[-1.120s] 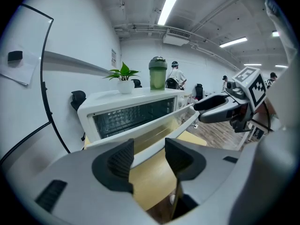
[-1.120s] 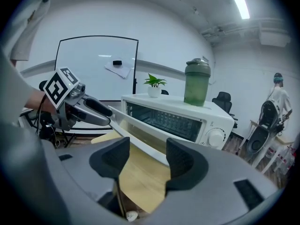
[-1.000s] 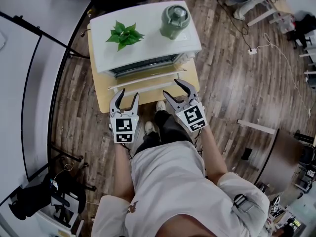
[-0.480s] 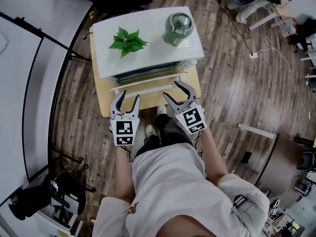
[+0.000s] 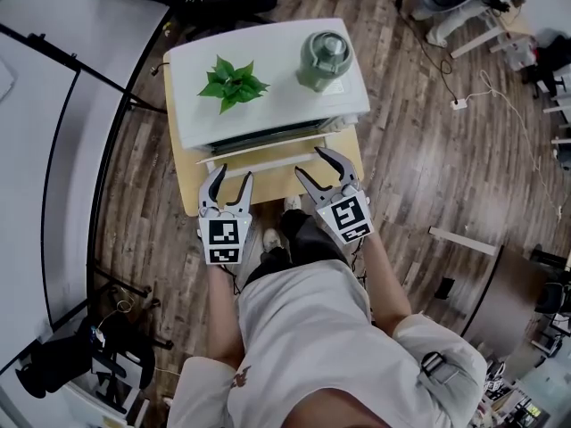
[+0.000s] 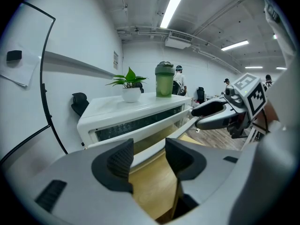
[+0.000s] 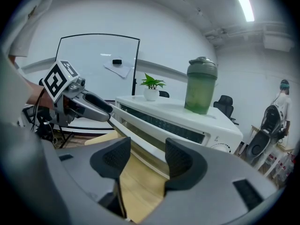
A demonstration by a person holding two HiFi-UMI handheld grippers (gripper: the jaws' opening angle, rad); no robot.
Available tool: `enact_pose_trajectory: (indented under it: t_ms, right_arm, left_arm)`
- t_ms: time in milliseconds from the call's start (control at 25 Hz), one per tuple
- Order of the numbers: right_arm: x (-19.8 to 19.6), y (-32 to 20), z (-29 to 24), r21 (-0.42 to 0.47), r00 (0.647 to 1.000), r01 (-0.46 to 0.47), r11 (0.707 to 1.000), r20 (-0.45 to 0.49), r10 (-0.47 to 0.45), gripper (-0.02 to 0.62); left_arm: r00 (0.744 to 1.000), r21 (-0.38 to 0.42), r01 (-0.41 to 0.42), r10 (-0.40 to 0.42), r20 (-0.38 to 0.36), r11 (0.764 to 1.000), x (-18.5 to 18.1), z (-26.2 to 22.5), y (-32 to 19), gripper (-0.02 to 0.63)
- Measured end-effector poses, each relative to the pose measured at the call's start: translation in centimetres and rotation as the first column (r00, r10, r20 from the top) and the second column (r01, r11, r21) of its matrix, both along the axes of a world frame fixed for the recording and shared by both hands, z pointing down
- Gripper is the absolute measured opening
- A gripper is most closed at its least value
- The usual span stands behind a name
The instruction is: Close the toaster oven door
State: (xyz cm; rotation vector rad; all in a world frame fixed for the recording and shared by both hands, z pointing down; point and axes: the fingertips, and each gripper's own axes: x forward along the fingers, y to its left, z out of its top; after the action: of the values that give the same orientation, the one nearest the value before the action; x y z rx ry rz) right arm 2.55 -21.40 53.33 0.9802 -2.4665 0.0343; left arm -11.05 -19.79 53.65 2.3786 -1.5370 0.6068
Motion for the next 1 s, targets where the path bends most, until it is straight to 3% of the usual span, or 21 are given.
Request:
enact_pose_trajectory:
  t_ms: [1000]
  right_arm:
    - [-0.5,-2.9,-1.1,0.021,1.000,0.020,1.000,0.013,-0.020,0.225]
  left_arm:
    - [0.999,0.024,0.033,-0.032,-0.010,0.999,-0.6,-1.2,-2.8,0.209]
